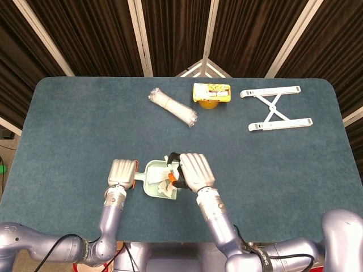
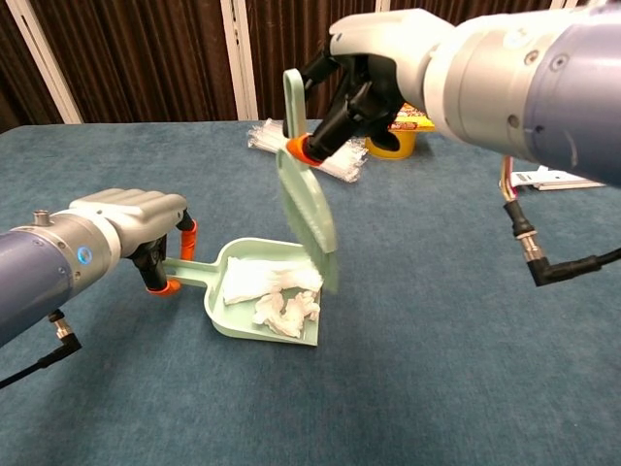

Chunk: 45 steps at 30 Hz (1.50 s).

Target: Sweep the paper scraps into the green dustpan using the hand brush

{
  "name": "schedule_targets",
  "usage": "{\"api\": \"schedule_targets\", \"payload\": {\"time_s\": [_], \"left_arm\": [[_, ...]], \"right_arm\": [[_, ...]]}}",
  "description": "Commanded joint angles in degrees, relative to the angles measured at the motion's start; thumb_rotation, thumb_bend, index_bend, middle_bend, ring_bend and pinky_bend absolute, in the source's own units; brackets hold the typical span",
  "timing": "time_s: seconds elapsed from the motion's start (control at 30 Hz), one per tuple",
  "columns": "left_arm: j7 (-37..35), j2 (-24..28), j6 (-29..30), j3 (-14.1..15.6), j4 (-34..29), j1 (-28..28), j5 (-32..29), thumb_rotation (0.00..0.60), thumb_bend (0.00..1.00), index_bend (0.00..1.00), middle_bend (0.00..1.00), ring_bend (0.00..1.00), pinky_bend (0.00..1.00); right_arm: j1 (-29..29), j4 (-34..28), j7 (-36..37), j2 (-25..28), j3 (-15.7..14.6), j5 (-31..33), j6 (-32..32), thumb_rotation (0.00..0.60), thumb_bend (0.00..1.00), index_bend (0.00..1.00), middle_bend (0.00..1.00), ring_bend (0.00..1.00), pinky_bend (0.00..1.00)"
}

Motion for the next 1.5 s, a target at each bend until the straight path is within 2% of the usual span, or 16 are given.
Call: {"api": "schedule_targets", "payload": {"time_s": [0.03,0.23,0.3,0.5,0.67,1.07,1.5], "left_arm": [[-0.08,0.08,0.06,0.05,-0.17,0.07,0.02,0.6,0.58,0.71,1.0,1.0,1.0],[-0.14,0.3,0.39,0.22,-0.34,0.26,-0.01,0.6,0.58,0.71,1.0,1.0,1.0],[-0.19,0.32,0.49,0.13,-0.48,0.23,0.1,0.6,0.58,0.71,1.0,1.0,1.0],[-0.17,0.37,0.73,-0.02,-0.94,0.14,0.22,0.6,0.58,0.71,1.0,1.0,1.0],[-0.27,0.0,0.66,0.14,-0.59,0.12,0.22,0.6,0.58,0.71,1.0,1.0,1.0],[-0.45,-1.03,0.24,-0.02,0.01,-0.12,0.09,0.6,0.58,0.71,1.0,1.0,1.0],[-0.82,-1.96,-0.14,0.06,0.81,-0.13,-0.03,0.6,0.58,0.71,1.0,1.0,1.0]], "right_arm": [[-0.56,1.71,-0.41,0.63,-2.03,-0.82,0.31,0.6,0.53,0.69,0.98,1.0,0.84],[-2.1,4.72,-0.93,0.84,-6.23,-0.72,0.92,0.6,0.53,0.69,0.98,1.0,0.84],[-2.5,6.69,-2.14,0.43,-9.1,-2.44,1.57,0.6,0.53,0.69,0.98,1.0,0.84],[-3.46,8.52,-2.4,-1.13,-11.04,-4.15,2.01,0.6,0.53,0.69,0.98,1.0,0.84],[-3.77,7.92,-1.52,-2.93,-10.07,-3.28,1.5,0.6,0.53,0.7,0.98,1.0,0.84],[-1.48,6.63,-2.32,-8.53,-5.17,-0.37,1.64,0.6,0.54,0.7,0.98,1.0,0.84],[-0.02,4.41,-1.39,-10.82,0.48,4.27,1.51,0.6,0.54,0.71,0.98,1.0,0.84]]}}
